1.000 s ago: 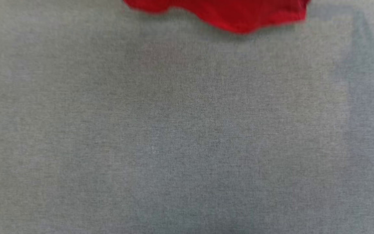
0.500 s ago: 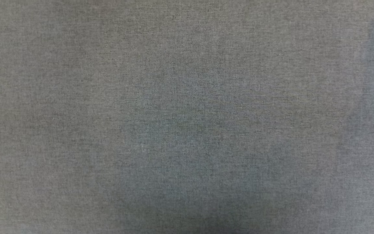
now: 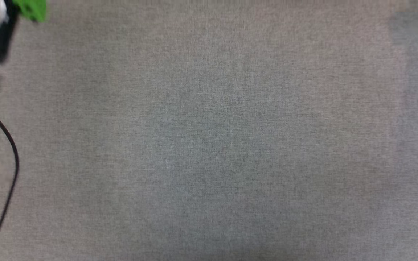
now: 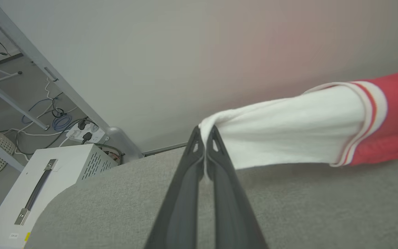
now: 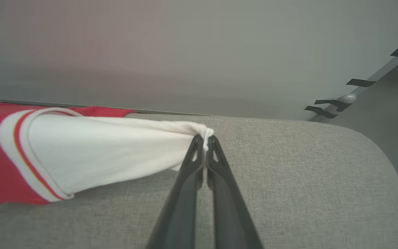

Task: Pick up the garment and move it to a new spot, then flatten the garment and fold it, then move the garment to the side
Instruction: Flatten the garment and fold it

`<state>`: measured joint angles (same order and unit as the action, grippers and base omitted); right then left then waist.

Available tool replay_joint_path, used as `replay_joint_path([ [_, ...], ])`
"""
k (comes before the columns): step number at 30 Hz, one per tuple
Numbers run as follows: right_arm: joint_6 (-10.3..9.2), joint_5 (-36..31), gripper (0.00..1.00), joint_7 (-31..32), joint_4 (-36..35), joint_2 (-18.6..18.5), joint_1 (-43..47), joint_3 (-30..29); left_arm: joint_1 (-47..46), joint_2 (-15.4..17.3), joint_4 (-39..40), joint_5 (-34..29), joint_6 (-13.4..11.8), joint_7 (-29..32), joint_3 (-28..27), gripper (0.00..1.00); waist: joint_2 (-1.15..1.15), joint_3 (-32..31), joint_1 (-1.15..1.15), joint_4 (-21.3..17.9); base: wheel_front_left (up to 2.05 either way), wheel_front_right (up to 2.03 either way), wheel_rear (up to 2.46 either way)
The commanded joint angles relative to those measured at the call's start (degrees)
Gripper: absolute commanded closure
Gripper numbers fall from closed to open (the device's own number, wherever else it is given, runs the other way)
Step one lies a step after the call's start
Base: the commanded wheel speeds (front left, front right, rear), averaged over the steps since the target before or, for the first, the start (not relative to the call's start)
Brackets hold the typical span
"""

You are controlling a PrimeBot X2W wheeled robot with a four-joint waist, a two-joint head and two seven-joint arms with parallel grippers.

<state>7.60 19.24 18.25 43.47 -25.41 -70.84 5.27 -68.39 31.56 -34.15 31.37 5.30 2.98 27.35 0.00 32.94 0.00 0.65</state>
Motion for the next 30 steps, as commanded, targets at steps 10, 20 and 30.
replay_joint_path([
  [10,-0.11,4.11,1.00,6.07,-0.67,-2.40,14.85,-0.10,16.91,0.62,-1.48,4.89,-0.26,3.46,1.27,1.00,0.00,-11.64,0.00,0.98,0.00,0.00,0.00],
  [20,-0.11,6.91,1.00,12.94,-4.18,-3.55,28.47,-2.75,32.82,2.44,3.41,8.04,-1.75,9.46,3.93,1.00,0.00,-19.23,0.00,0.89,0.00,0.00,0.00],
  [30,-0.11,8.42,1.00,23.13,-11.40,-3.03,43.18,-9.72,47.65,6.86,14.68,14.37,-5.25,18.36,3.91,1.00,0.00,-25.53,0.00,0.66,0.00,0.00,0.00],
])
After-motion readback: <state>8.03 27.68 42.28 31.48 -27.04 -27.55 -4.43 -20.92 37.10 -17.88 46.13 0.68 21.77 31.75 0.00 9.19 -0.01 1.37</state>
